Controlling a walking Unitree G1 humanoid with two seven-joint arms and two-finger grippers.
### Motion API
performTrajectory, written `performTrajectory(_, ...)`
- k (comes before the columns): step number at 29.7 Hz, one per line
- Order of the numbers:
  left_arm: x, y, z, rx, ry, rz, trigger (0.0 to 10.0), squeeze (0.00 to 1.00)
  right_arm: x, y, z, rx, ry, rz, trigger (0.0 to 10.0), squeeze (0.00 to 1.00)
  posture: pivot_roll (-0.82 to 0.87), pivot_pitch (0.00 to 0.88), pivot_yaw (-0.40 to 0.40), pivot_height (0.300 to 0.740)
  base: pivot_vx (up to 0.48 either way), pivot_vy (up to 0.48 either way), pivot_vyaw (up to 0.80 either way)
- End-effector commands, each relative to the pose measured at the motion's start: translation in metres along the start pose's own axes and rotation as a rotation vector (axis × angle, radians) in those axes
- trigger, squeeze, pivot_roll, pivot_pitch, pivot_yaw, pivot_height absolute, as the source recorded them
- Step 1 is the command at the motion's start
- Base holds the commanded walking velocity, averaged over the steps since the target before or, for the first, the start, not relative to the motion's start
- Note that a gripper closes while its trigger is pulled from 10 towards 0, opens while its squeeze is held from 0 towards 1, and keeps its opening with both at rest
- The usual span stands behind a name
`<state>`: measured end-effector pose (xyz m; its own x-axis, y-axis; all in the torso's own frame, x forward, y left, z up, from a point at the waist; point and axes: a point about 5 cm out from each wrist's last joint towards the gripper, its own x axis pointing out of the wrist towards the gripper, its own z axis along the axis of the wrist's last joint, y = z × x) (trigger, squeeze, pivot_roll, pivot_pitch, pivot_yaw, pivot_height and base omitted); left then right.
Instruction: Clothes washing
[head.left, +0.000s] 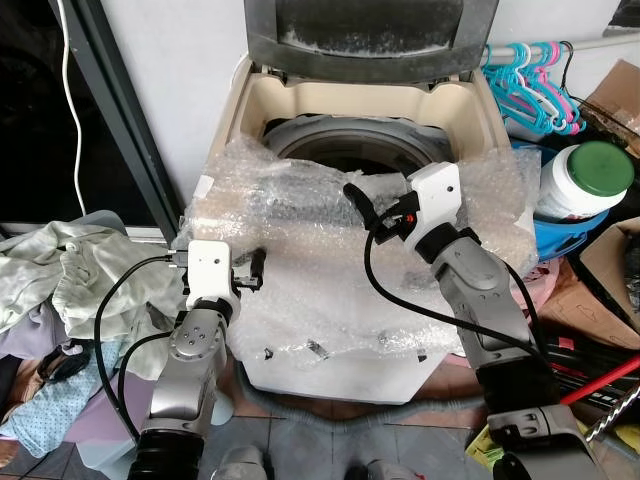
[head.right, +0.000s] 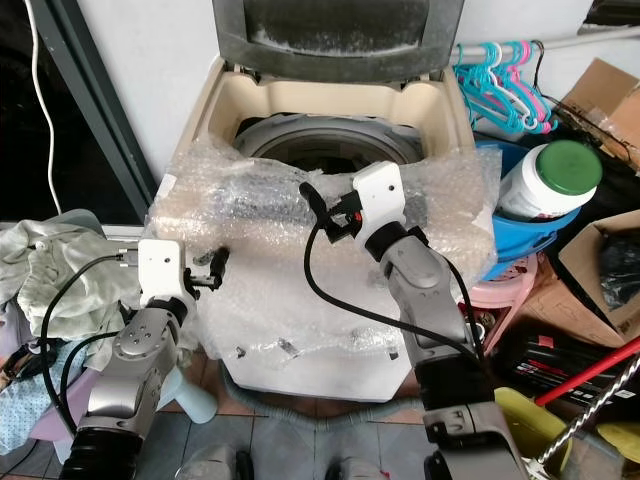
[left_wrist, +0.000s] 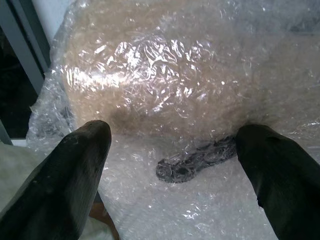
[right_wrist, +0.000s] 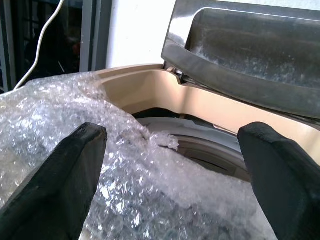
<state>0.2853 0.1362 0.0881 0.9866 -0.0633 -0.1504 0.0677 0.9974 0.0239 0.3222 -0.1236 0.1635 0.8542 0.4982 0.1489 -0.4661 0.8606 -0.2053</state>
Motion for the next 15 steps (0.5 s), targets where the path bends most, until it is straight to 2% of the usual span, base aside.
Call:
performTrajectory(1,0.002,0.004,0.017,0.015,-0.076,0.006,10.0,0.00,-0.003,0.003,0.000,-0.014,0.004,-0.016,10.0,0.00,-0.07,0.000,0.029,0.740,0.000,0.480,0.00)
performTrajectory(5,0.001,0.004,0.016,0.014,-0.073,0.009,10.0,0.00,-0.006,0.000,-0.005,0.014,0.022,-0.098,10.0,0.00,-0.06,0.000,0.026,0.740,0.000,0.480,0.00)
performTrajectory(6,0.000,0.003,0.015,0.011,-0.072,0.007,10.0,0.00,-0.007,-0.004,-0.006,-0.007,0.032,-0.159,10.0,0.00,-0.06,0.000,0.024,0.740,0.000,0.480,0.00)
performTrajectory(9,-0.001,0.001,0.014,0.008,-0.070,0.005,10.0,0.00,-0.009,-0.008,-0.010,-0.044,0.060,-0.243,10.0,0.00,-0.06,0.000,0.024,0.740,0.000,0.480,0.00)
performTrajectory(11,-0.002,-0.001,0.014,0.019,-0.078,-0.007,10.0,0.00,-0.010,-0.005,-0.015,0.054,0.072,-0.272,10.0,0.00,-0.06,0.000,0.021,0.740,0.000,0.174,0.00)
performTrajectory(12,-0.002,-0.001,0.014,0.019,-0.078,-0.007,10.0,0.00,-0.010,-0.005,-0.015,0.054,0.072,-0.272,10.0,0.00,-0.06,0.000,0.021,0.740,0.000,0.000,0.00)
performTrajectory(13,-0.003,-0.002,0.014,0.018,-0.071,-0.010,10.0,0.00,-0.011,-0.002,-0.017,0.133,0.079,-0.303,10.0,0.00,-0.06,0.000,0.021,0.740,0.000,0.480,0.00)
performTrajectory(15,-0.002,-0.003,0.013,0.011,-0.063,-0.007,10.0,0.00,-0.011,0.000,-0.016,0.123,0.072,-0.336,10.0,0.00,-0.06,0.000,0.021,0.740,0.000,0.480,0.00)
